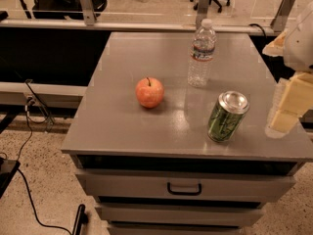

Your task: Pick apple

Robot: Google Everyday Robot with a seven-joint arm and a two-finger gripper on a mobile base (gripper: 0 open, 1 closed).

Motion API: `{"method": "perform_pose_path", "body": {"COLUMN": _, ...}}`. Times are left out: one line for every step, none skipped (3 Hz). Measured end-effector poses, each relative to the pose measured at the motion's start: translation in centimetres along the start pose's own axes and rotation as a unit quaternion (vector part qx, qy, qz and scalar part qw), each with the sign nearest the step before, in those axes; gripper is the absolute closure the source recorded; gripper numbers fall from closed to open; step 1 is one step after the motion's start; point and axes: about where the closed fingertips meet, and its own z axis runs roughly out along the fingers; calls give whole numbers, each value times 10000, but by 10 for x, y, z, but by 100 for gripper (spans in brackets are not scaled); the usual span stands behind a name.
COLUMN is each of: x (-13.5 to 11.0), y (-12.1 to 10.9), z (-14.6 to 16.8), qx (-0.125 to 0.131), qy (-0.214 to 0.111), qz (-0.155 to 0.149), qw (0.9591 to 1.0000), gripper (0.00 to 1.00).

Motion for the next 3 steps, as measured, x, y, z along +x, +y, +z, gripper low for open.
{"method": "perform_pose_path", "body": {"x": -41, "y": -7, "z": -1, "qx": 82, "qy": -115, "qz": -506, "qw": 9986, "gripper": 0}}
{"method": "perform_pose_path", "body": {"x": -103, "y": -8, "z": 5, "qx": 140, "qy": -126, "qz": -1280, "qw": 9916, "gripper": 0}}
{"method": "perform_pose_path", "body": {"x": -173, "y": 0, "z": 18, "qx": 144, "qy": -127, "qz": -2105, "qw": 9774, "gripper": 0}}
